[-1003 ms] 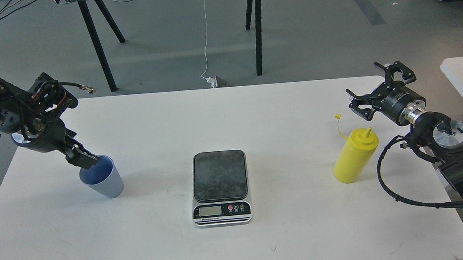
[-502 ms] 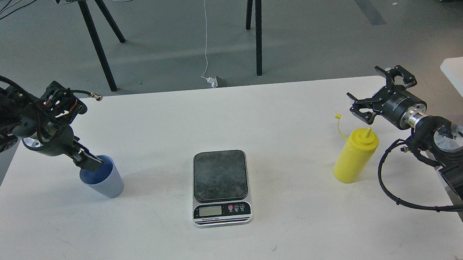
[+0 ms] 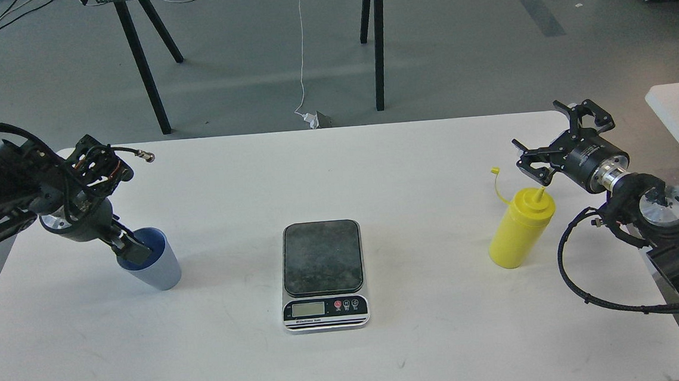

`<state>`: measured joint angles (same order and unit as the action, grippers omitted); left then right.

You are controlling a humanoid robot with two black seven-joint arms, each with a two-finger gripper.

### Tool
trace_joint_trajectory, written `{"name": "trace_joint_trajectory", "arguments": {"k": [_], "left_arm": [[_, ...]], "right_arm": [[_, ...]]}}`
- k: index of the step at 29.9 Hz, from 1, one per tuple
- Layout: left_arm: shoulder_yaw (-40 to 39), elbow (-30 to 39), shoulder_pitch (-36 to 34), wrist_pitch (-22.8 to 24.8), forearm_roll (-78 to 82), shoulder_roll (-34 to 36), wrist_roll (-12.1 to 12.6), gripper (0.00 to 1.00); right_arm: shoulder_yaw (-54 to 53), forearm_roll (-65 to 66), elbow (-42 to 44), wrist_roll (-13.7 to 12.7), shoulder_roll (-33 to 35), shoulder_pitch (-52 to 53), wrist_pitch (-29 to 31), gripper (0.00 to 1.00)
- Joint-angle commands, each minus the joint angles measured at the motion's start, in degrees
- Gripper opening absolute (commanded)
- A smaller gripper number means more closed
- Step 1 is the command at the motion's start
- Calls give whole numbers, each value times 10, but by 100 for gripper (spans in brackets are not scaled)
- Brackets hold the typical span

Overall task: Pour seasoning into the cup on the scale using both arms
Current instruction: 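Lower the left gripper onto the blue paper cup, then close the left gripper on the cup rim and lift it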

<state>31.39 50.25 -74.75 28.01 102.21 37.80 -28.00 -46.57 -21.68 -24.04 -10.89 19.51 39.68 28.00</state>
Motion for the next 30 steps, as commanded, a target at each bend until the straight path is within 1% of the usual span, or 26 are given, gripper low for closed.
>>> {"name": "trace_joint_trajectory", "arguments": {"k": [1, 3, 6, 8, 12, 26, 28, 30], "left_arm": [[0, -3, 3, 0, -2, 1, 0, 96], [0, -3, 3, 0, -2, 1, 0, 93], [-3, -3, 3, 0, -3, 1, 0, 84], [-4, -3, 4, 0, -7, 1, 0, 81], [-4, -3, 4, 0, -13, 1, 0, 73], [-3, 1, 7, 0, -12, 2, 0, 52], [-3, 2, 7, 0, -12, 2, 0, 47], [-3, 2, 10, 0, -12, 2, 0, 38]], "right_arm": [[0, 0, 0, 0, 0, -2, 0, 98], [0, 0, 0, 0, 0, -3, 0, 98], [0, 0, 0, 0, 0, -4, 0, 98], [0, 0, 0, 0, 0, -5, 0, 98], [0, 0, 0, 0, 1, -6, 0, 98], [0, 0, 0, 0, 1, -7, 0, 98], [0, 0, 0, 0, 1, -7, 0, 98], [0, 1, 0, 0, 1, -7, 0, 98]]}}
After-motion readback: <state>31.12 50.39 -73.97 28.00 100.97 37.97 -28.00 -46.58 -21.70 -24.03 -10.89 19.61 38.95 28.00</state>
